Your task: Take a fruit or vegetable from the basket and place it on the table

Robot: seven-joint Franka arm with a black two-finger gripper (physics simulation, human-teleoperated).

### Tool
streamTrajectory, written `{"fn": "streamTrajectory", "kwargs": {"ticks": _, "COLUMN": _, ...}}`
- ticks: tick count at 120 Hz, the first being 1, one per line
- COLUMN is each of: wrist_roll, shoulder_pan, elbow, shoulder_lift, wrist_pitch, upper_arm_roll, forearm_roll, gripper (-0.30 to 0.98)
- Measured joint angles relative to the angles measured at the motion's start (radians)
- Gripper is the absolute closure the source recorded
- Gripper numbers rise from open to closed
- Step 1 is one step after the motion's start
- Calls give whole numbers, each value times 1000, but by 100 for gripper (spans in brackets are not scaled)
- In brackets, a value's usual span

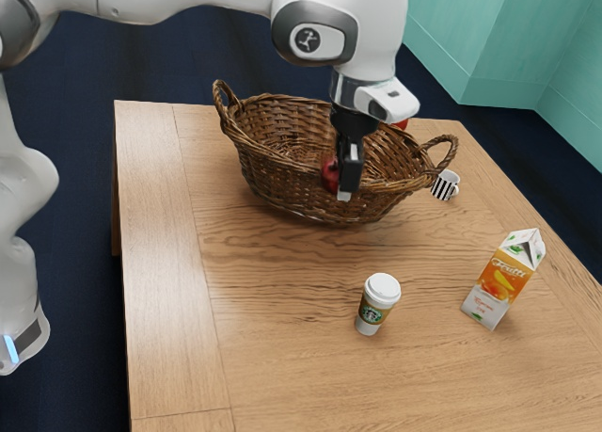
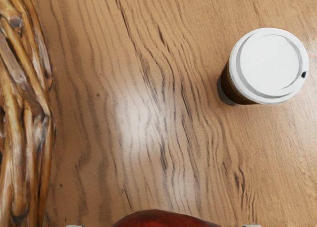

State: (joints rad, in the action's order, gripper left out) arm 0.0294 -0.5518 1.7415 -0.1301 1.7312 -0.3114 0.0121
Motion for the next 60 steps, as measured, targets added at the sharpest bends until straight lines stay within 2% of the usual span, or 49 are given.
{"fn": "streamTrajectory", "kwargs": {"ticks": 43, "wrist_roll": 1, "shoulder_pan": -85, "elbow": 14, "shoulder_lift": -20, "wrist_pitch": -19, "upper_arm_roll": 3, "forearm_roll": 6, "gripper": 32}}
{"fn": "streamTrajectory", "kwargs": {"ticks": 50, "wrist_roll": 1, "shoulder_pan": -92, "elbow": 15, "shoulder_lift": -19, "wrist_pitch": -20, "upper_arm_roll": 3, "forearm_roll": 5, "gripper": 20}}
{"fn": "streamTrajectory", "kwargs": {"ticks": 60, "wrist_roll": 2, "shoulder_pan": -96, "elbow": 14, "shoulder_lift": -19, "wrist_pitch": -21, "upper_arm_roll": 3, "forearm_roll": 4, "gripper": 11}}
